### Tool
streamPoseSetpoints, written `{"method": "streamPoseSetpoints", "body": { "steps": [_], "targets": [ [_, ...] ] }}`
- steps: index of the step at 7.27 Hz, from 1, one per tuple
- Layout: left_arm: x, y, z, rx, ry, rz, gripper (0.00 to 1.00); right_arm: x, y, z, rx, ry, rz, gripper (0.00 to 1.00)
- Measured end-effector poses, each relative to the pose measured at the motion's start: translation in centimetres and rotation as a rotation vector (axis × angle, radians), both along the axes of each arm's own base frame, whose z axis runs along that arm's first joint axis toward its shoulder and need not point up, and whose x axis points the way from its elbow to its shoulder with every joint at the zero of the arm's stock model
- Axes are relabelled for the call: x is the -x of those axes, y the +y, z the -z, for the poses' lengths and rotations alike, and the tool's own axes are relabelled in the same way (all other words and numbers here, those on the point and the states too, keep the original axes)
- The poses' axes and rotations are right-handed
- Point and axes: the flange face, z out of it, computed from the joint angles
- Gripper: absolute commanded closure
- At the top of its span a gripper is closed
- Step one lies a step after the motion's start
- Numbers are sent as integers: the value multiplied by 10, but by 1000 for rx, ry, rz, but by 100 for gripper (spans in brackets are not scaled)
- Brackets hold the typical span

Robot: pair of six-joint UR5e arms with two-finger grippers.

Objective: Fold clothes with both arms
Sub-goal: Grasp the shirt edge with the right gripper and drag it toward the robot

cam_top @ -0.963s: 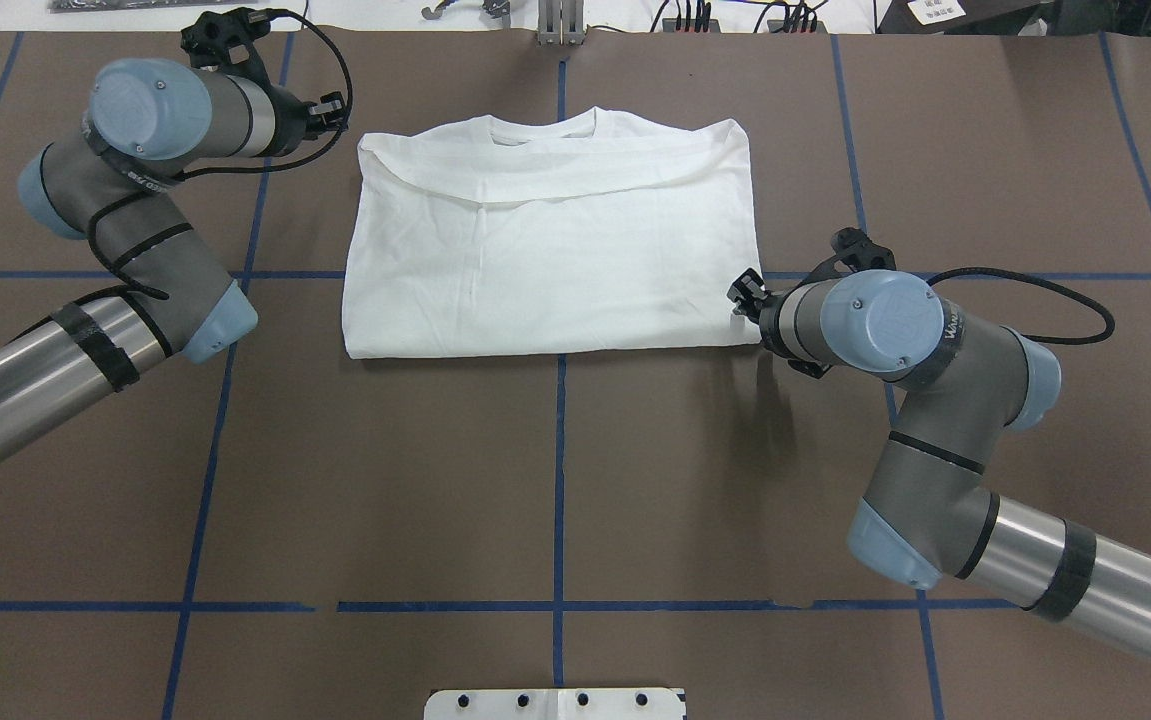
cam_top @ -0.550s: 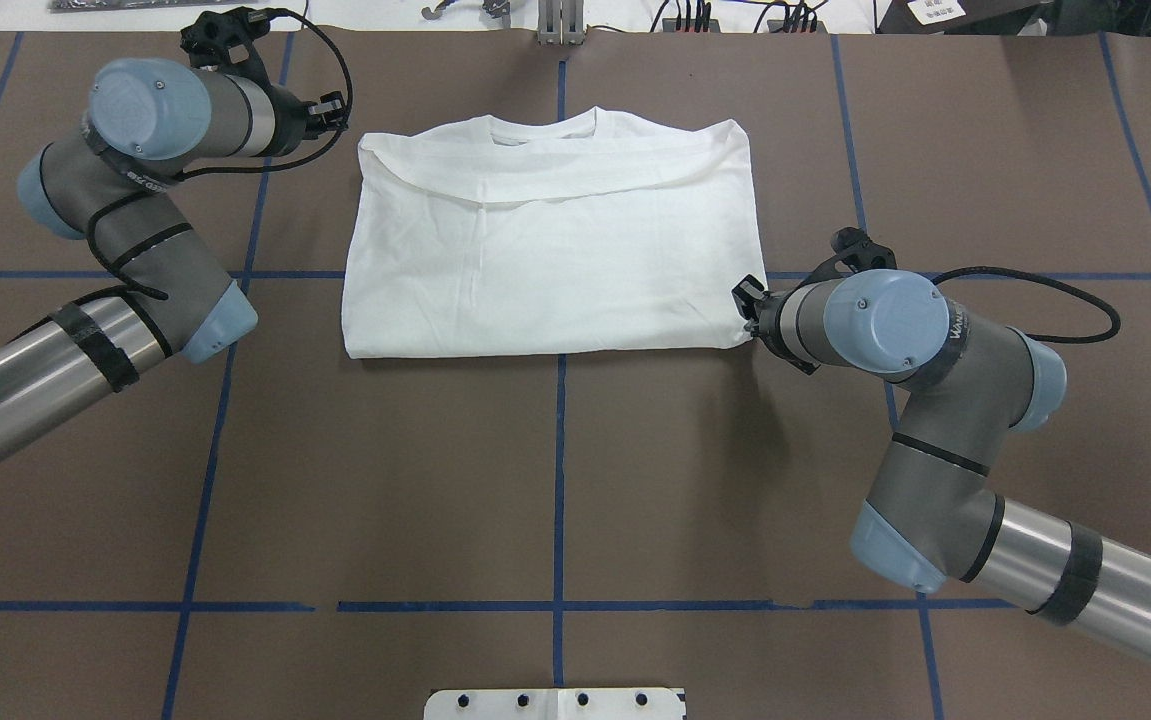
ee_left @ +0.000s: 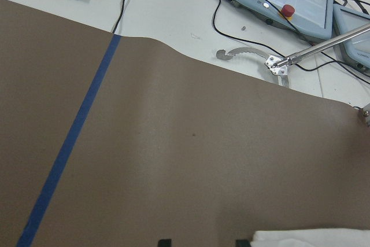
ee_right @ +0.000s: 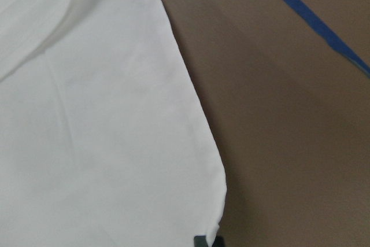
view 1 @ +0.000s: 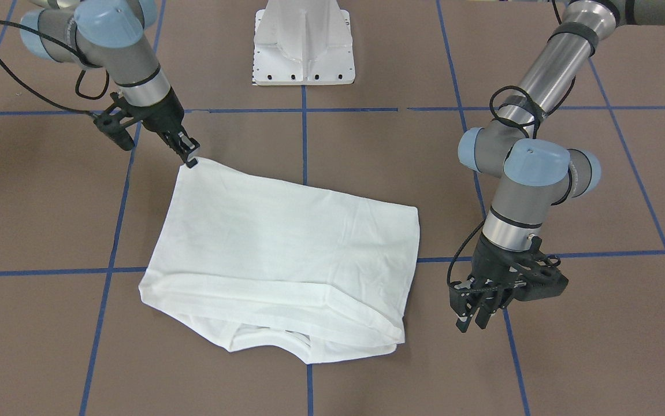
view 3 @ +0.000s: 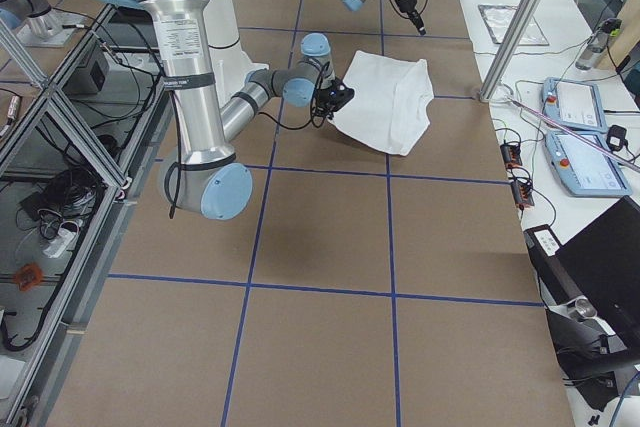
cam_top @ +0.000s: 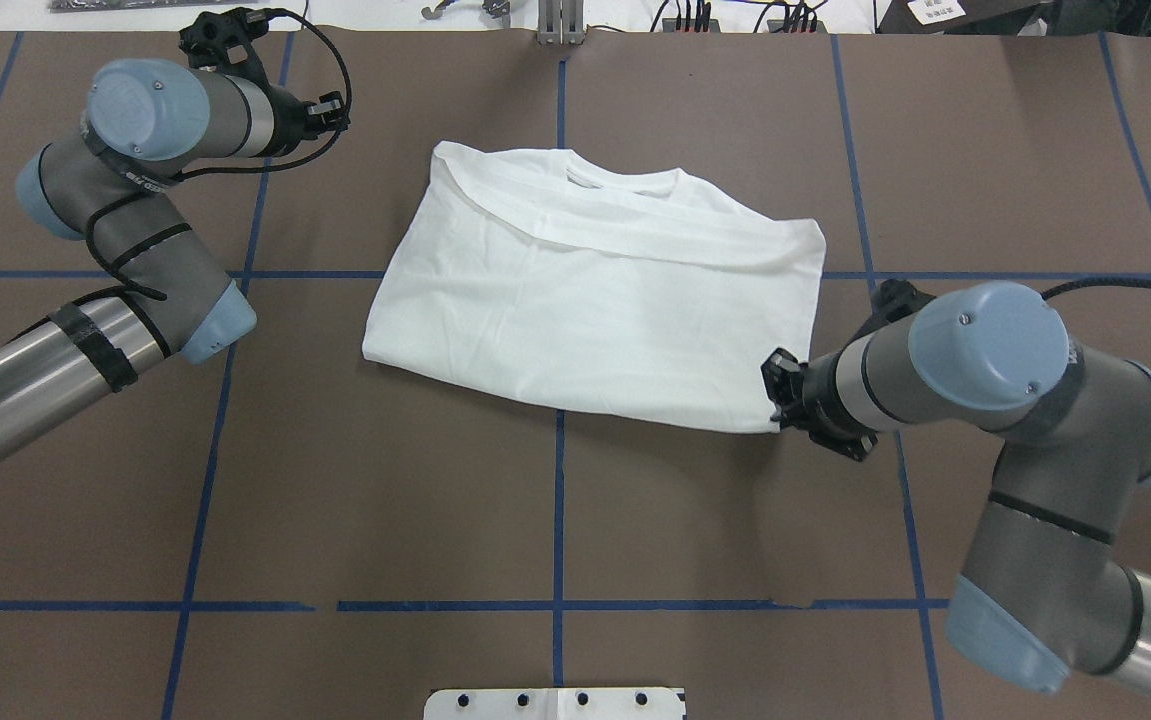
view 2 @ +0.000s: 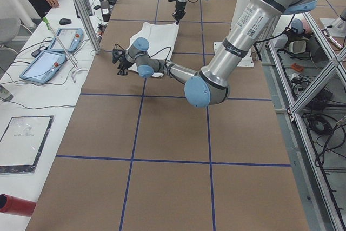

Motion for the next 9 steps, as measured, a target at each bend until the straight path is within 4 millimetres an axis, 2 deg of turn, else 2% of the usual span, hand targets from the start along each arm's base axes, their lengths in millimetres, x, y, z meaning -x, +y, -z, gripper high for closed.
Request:
{"method": "streamPoseSetpoints", "body": {
  "steps": [1, 3, 4, 5, 6, 7, 8, 9],
  "targets": [
    [1, 7, 6, -12, 12, -6, 52, 2, 48, 3, 47, 56, 101, 100],
    [-4, 36, 18, -21, 61, -55, 52, 21, 134, 8, 102, 163, 283, 100],
    [-7, 52, 27, -4, 110, -100, 52, 30, 167, 7, 117, 197, 345, 8],
    [-9, 70, 44, 23, 178, -156, 51, 37, 191, 7, 131, 215, 381, 0],
    [-16, 93, 65, 72, 259, -216, 50, 41, 204, 9, 143, 222, 394, 0],
    [-29, 126, 82, 139, 339, -269, 44, 43, 203, 15, 148, 212, 380, 0],
    [-40, 163, 88, 209, 398, -303, 40, 41, 187, 24, 147, 190, 341, 0],
    [-48, 195, 89, 283, 442, -317, 40, 40, 162, 34, 134, 168, 285, 0]
  ]
}}
